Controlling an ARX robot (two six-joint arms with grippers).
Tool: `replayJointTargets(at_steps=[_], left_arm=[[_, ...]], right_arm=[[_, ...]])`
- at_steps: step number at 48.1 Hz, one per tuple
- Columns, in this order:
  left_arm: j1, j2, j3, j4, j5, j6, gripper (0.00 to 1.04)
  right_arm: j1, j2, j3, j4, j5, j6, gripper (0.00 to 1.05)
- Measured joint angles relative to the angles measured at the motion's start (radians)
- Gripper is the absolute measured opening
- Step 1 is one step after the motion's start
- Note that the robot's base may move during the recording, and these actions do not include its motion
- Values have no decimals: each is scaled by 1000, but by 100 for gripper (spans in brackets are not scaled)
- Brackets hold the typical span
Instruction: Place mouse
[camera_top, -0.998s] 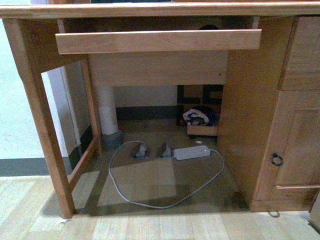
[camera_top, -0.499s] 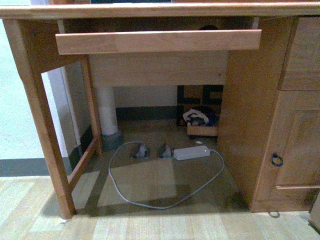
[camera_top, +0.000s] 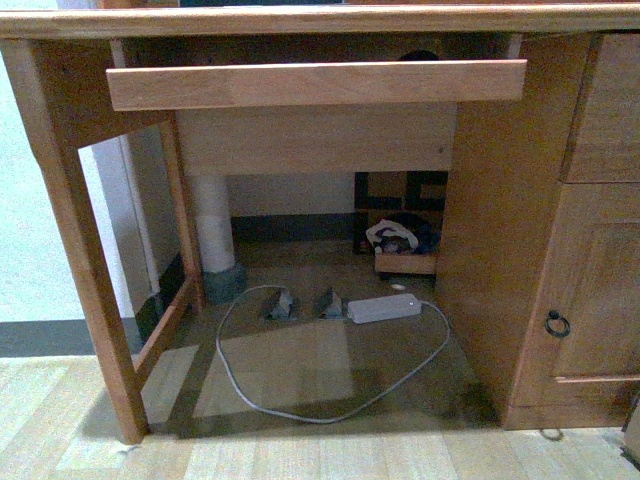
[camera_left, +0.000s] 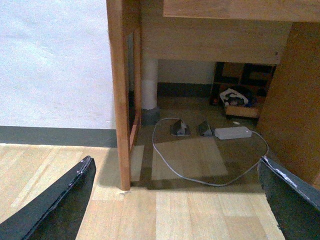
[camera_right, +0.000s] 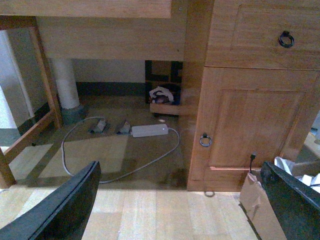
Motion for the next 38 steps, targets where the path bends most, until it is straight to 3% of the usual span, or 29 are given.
replayJointTargets(at_steps=[38], left_arm=[[0,0,0,1,0,0,98]], right_arm=[[0,0,0,-1,0,0,98]])
